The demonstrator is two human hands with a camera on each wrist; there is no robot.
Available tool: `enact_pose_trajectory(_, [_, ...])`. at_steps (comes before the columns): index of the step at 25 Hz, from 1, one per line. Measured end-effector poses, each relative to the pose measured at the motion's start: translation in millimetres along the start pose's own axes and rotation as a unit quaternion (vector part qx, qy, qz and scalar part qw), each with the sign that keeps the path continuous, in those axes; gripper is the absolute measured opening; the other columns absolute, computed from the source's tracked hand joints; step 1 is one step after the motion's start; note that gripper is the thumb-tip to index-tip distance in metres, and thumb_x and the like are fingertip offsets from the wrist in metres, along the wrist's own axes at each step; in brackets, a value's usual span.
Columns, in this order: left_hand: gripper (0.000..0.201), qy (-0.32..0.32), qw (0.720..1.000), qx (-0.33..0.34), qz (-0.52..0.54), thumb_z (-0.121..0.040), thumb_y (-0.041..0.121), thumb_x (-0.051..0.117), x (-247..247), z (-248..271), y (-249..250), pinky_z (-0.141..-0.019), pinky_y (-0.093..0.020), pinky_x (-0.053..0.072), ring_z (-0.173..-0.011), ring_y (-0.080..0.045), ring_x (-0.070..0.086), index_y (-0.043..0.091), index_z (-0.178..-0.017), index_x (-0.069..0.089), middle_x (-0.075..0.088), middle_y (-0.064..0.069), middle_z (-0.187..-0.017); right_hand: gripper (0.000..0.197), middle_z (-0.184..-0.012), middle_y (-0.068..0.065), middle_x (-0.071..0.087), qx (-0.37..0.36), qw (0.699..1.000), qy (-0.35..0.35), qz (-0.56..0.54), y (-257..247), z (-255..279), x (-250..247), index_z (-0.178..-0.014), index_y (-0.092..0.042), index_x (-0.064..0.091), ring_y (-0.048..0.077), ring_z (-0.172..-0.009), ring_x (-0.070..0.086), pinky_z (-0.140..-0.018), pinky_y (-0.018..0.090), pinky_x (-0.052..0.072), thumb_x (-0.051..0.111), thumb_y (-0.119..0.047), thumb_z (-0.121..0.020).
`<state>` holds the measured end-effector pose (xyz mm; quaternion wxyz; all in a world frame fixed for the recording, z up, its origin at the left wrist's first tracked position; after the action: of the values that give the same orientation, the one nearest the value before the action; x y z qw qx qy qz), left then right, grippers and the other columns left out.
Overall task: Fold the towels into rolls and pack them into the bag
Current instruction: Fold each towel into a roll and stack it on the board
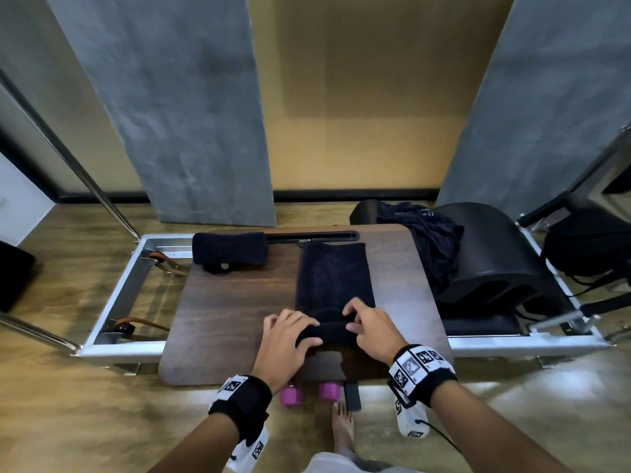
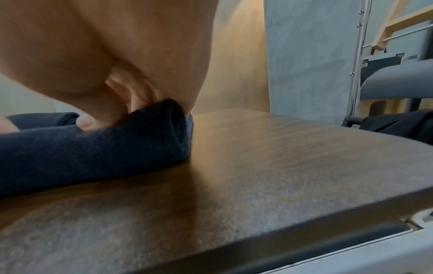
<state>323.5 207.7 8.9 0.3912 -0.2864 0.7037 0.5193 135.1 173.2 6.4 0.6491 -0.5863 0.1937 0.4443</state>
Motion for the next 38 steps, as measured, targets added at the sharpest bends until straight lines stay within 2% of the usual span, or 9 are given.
enact_pose_trajectory(6, [0.012, -0.047, 0.991, -0.111, 0.052, -0.107, 0.033, 0.057, 8, -27, -25, -0.09, -0.036, 0.022, -0.11, -0.005, 0.051, 0.036, -0.107, 0.069, 0.067, 0.02, -0.107, 0.041, -0.134, -0.005, 0.051, -0.127, 0.982, 0.088, 0.113, -17, 20, -7, -0.117, -0.021, 0.066, 0.014, -0.128, 0.044, -0.108, 0.032, 0.042, 0.074, -0.05, -0.089])
enact_pose_trajectory(10, [0.01, -0.036, 0.998, -0.049, -0.001, -0.109, 0.036, 0.049, 5, -30, -11, -0.099, -0.037, 0.029, -0.115, -0.006, 0.05, 0.038, -0.116, 0.055, 0.056, 0.02, -0.117, 0.026, -0.111, -0.003, 0.069, -0.135, 0.977, 0.071, 0.146, -16, 11, -8, -0.118, -0.015, 0.073, 0.02, -0.111, 0.058, -0.096, 0.032, 0.048, 0.071, -0.027, -0.094])
enact_pose_trajectory(13, [0.037, -0.013, 1.0, -0.014, -0.011, -0.103, 0.057, 0.053, 2, -24, -6, -0.104, -0.032, 0.029, -0.124, 0.0, 0.04, 0.036, -0.133, 0.049, 0.044, 0.019, -0.131, 0.015, -0.102, 0.001, 0.067, -0.082, 0.991, 0.051, 0.097, -9, -5, -12, -0.115, -0.018, 0.068, 0.022, -0.1, 0.06, -0.085, 0.033, 0.049, 0.062, -0.021, -0.101])
enact_pose_trajectory(16, [0.052, -0.029, 0.999, -0.022, 0.031, -0.094, 0.058, 0.065, 2, -28, -16, -0.111, -0.032, 0.025, -0.126, 0.004, 0.039, 0.04, -0.138, 0.043, 0.047, 0.023, -0.131, 0.016, -0.096, 0.002, 0.062, -0.054, 0.996, 0.017, 0.065, -2, -16, -13, -0.122, -0.027, 0.054, 0.025, -0.092, 0.062, -0.081, 0.039, 0.053, 0.054, -0.026, -0.106])
enact_pose_trajectory(22, [0.013, -0.033, 0.997, -0.054, 0.035, -0.103, 0.054, 0.048, 1, -55, -35, -0.095, -0.033, 0.021, -0.114, 0.003, 0.039, 0.045, -0.11, 0.055, 0.056, 0.024, -0.104, 0.056, -0.118, -0.013, 0.041, -0.091, 0.995, -0.026, 0.022, 2, -19, -15, -0.123, -0.037, 0.041, 0.008, -0.1, 0.055, -0.084, 0.029, 0.053, 0.068, -0.068, -0.085])
enact_pose_trajectory(28, [0.031, -0.061, 0.996, -0.066, -0.007, -0.111, 0.054, 0.03, 5, -86, -33, -0.095, -0.039, 0.026, -0.102, 0.0, 0.044, 0.041, -0.107, 0.057, 0.06, 0.019, -0.103, 0.039, -0.127, -0.012, 0.055, -0.125, 0.985, -0.014, 0.119, 6, -36, -29, -0.142, -0.026, 0.059, 0.011, -0.12, 0.047, -0.105, 0.035, 0.038, 0.054, -0.04, -0.105])
enact_pose_trajectory(32, [0.037, -0.052, 0.997, -0.04, 0.029, -0.106, 0.064, 0.04, -1, -90, -31, -0.105, -0.029, 0.027, -0.129, 0.007, 0.037, 0.048, -0.139, 0.043, 0.041, 0.03, -0.136, 0.028, -0.106, -0.003, 0.068, -0.095, 0.993, -0.028, 0.071, 8, -56, -38, -0.136, -0.029, 0.05, 0.02, -0.097, 0.062, -0.087, 0.038, 0.048, 0.047, -0.023, -0.108])
enact_pose_trajectory(35, [0.055, -0.073, 0.996, -0.024, 0.04, -0.097, 0.074, 0.053, 2, -93, -30, -0.105, -0.023, 0.03, -0.126, 0.012, 0.037, 0.046, -0.143, 0.04, 0.04, 0.034, -0.133, 0.021, -0.072, -0.004, 0.055, -0.076, 0.996, -0.028, 0.02, 13, -66, -43, -0.122, -0.035, 0.037, 0.018, -0.067, 0.057, -0.061, 0.035, 0.043, 0.046, -0.022, -0.108])
enact_pose_trajectory(38, [0.047, -0.066, 0.994, -0.065, 0.054, -0.095, 0.072, 0.054, 1, -105, -41, -0.1, -0.029, 0.038, -0.111, 0.01, 0.041, 0.044, -0.131, 0.045, 0.045, 0.035, -0.12, 0.006, -0.09, -0.009, 0.057, -0.08, 0.996, -0.01, -0.029, 17, -71, -47, -0.113, -0.039, 0.042, 0.01, -0.08, 0.059, -0.072, 0.037, 0.053, 0.045, -0.039, -0.109])
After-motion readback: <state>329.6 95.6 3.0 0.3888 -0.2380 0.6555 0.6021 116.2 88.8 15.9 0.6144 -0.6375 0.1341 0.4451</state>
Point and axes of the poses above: each hand's wrist, its own z-axis away from the middle knuckle, its own x-axis out of the palm, y = z × x, the point moved 9 cm from there along -z, towards the middle knuckle
